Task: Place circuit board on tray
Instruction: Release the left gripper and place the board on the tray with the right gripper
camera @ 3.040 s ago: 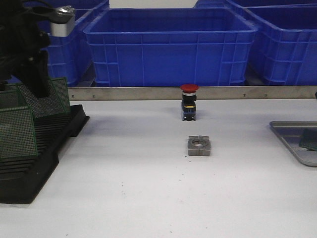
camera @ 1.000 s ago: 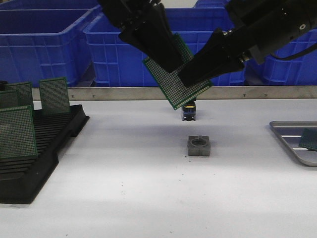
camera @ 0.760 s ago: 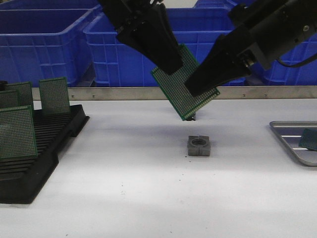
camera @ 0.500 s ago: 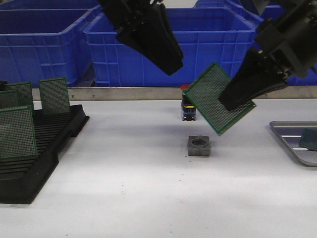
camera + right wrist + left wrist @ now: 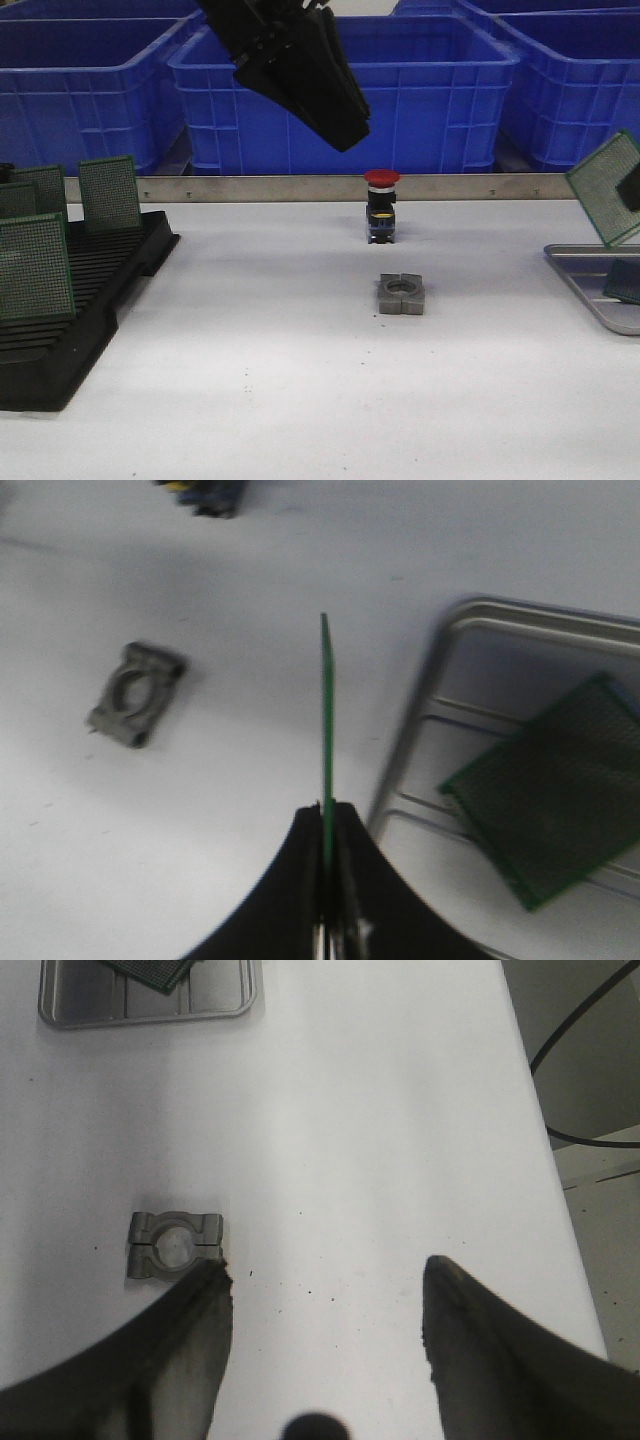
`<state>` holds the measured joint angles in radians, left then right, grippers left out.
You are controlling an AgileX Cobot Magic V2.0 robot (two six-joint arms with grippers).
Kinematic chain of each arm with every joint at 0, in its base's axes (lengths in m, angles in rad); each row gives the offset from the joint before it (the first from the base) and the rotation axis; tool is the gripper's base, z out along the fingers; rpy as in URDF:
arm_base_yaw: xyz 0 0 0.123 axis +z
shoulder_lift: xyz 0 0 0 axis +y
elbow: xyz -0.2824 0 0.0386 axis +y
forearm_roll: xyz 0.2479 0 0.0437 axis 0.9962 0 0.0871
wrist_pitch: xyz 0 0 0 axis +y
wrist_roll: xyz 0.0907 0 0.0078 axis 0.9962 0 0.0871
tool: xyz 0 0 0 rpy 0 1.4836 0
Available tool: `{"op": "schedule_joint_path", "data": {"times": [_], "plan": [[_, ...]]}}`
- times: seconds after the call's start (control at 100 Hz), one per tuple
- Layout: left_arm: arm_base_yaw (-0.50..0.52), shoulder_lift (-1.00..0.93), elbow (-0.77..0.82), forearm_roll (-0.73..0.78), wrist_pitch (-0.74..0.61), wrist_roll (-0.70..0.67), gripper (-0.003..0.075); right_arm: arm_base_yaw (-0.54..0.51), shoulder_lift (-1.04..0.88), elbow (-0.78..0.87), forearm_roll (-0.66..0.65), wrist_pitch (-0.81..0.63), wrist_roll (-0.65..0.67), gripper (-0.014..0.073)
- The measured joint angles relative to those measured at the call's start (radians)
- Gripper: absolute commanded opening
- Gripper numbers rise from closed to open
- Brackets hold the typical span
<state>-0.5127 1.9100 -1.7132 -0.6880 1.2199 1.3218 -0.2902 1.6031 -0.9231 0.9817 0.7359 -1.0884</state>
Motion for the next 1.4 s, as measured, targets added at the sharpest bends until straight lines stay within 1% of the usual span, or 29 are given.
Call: {"op": "schedule_joint_path", "data": {"times": [0.08,0.19,0.22,0.27,0.34,0.39,0.41,0.46,0.49,0.53,0.59,0.83,0.9,0.97,1.03,1.08,1.1,1.16,1.18,1.23,1.4], "plan": [[0.0,0.0,0.0,0.0,-0.002,0.0,0.0391,-0.032,0.0,0.015,0.0,-0.051,0.002,-0.0067],[0.0,0.0,0.0,0.0,-0.006,0.0,0.0391,-0.05,0.0,0.015,0.0,-0.103,0.002,-0.0063],[0.0,0.0,0.0,0.0,-0.006,0.0,0.0391,-0.052,0.0,0.015,0.0,-0.115,0.002,-0.0053],[0.0,0.0,0.0,0.0,-0.008,0.0,0.0391,-0.052,0.0,0.015,0.0,-0.133,0.002,-0.0013],[0.0,0.0,0.0,0.0,-0.01,0.0,0.0391,-0.053,0.0,0.015,0.0,-0.15,0.002,0.0097],[0.0,0.0,0.0,0.0,-0.01,0.0,0.0391,-0.053,0.0,0.015,0.0,-0.156,0.002,0.0224],[0.0,0.0,0.0,0.0,-0.01,0.0,0.0391,-0.053,0.0,0.015,0.002,-0.158,0.002,0.0258],[0.0,0.0,0.0,0.0,-0.01,0.0,0.0391,-0.053,0.0,0.015,0.004,-0.166,0.002,0.0391],[0.0,0.0,0.0,0.0,-0.01,0.0,0.0391,-0.053,0.0,0.015,0.004,-0.171,0.002,0.0444],[0.0,0.0,0.0,0.0,-0.01,0.0,0.0391,-0.053,0.0,0.015,0.005,-0.173,0.002,0.0502],[0.0,0.0,0.0,0.0,-0.01,0.0,0.0391,-0.053,0.0,0.015,0.005,-0.175,0.002,0.0534],[0.0,0.0,0.0,0.0,-0.01,0.0,0.039,-0.053,0.0,0.015,0.005,-0.177,0.002,0.0526],[0.0,0.0,0.0,0.0,-0.01,0.0,0.0376,-0.053,0.0,0.015,0.005,-0.175,0.002,0.0485],[0.0,0.0,0.0,0.0,-0.01,0.0,0.0326,-0.053,0.0,0.015,0.005,-0.157,0.002,0.0378],[0.0,0.0,-0.002,0.002,-0.006,0.0,0.0257,-0.053,0.0,0.015,0.005,-0.133,0.002,0.0239],[0.0,0.0,-0.007,0.01,-0.002,-0.002,0.0164,-0.053,0.0,0.015,0.005,-0.112,0.005,0.0121],[0.0,0.0,-0.009,0.012,-0.001,-0.004,0.0138,-0.053,0.0,0.015,0.005,-0.103,0.005,0.007],[0.006,-0.002,-0.019,0.019,-0.001,-0.033,0.0017,-0.053,-0.005,0.015,0.005,-0.075,0.005,-0.0072],[0.008,-0.002,-0.022,0.021,0.001,-0.055,-0.002,-0.053,-0.008,0.015,0.005,-0.069,0.005,-0.0071],[0.016,-0.009,-0.026,0.033,0.001,-0.119,-0.0017,-0.053,-0.021,0.015,0.005,-0.049,-0.002,-0.006],[0.08,-0.029,-0.026,0.065,0.005,-0.309,-0.0018,-0.053,-0.085,0.015,0.005,-0.036,-0.024,-0.006]]}}
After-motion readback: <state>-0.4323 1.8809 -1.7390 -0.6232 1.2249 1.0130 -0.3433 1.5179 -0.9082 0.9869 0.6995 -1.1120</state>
